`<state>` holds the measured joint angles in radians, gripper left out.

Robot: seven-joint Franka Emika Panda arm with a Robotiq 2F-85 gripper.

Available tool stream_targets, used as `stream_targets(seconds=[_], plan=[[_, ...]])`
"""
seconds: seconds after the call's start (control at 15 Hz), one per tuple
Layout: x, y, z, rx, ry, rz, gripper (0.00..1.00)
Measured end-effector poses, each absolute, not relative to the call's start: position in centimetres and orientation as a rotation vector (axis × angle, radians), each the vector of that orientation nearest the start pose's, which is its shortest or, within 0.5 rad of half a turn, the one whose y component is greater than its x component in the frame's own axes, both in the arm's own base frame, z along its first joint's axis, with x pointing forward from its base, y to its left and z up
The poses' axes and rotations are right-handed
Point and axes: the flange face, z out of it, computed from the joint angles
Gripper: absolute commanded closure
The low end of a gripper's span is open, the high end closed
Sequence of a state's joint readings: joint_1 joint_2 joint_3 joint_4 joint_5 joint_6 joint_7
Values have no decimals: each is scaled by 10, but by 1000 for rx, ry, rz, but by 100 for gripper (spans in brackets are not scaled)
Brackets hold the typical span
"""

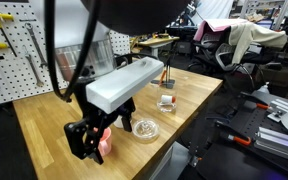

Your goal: Pour the liquid in the pink mug into the white and blue coffee cup

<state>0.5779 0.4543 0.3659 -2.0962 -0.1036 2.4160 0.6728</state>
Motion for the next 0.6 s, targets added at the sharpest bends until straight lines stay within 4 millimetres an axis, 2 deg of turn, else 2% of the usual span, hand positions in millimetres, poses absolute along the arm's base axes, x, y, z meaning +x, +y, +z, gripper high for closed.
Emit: stream_targets(seconds=[0.27,0.6], plan=[[338,470,204,-3095,-493,216,0],[338,470,203,-3100,-487,216,0]])
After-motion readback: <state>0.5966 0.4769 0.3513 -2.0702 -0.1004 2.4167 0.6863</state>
